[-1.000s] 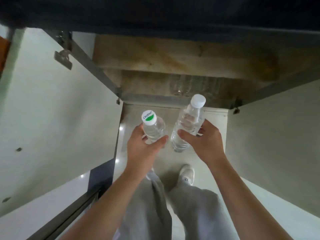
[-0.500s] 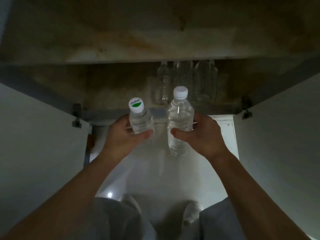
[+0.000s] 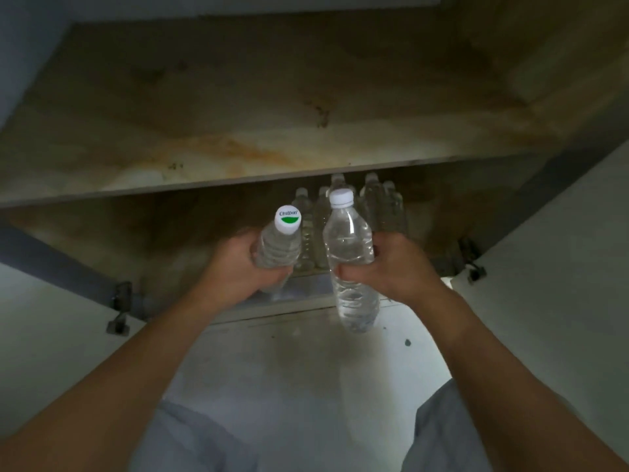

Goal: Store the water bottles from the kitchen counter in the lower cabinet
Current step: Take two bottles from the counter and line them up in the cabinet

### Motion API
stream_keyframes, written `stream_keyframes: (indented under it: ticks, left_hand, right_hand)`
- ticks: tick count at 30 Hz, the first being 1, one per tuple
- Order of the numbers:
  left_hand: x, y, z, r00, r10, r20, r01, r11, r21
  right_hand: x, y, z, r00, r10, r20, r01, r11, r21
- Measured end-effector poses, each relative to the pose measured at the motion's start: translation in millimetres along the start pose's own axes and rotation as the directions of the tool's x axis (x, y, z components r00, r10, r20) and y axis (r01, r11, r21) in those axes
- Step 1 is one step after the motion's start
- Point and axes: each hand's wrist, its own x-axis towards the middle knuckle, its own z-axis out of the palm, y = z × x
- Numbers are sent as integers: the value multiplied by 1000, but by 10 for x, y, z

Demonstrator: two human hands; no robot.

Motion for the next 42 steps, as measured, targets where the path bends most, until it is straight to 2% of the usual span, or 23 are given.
stream_keyframes:
  ticks: [4,7,11,17,24,28,33,38,42]
  left_hand:
    - [1,-233,137,988,-128,81,137,985,-108]
    - [103,-429,208,972,-196,132,208,975,-81]
    - [217,-528,229,950,-286,128,298,951,-85]
    - [396,-666,155,893,-437,111,451,865,-221]
    - [660,-792,295,865,-494,93,495,808,-320]
    - [859,-754,406,856,-517,16,482,786,-388]
    - [1125,-861,506,828,-560,-41,462,721,-516]
    - [1187,-1037,609,865,-501,-31,444,793,-417]
    - [1115,-1131,581,907,-418,57,413,855,-314]
  right_hand:
    - [-33,75,51,999,43,16,-43,998,-45]
    - [30,61,55,999,23,47,-18,994,-111]
    - [84,-21,94,999,-13,33,16,996,-92]
    - [119,-45,286,999,-34,35,37,995,-88]
    - [349,-115,459,999,24,45,-21,996,-85]
    - [453,-90,528,999,46,27,-47,999,6]
    - [553,31,555,999,-16,39,11,993,121]
    - [659,123,581,998,-6,63,-2,992,126]
    - [678,130,557,996,-8,85,-3,991,131]
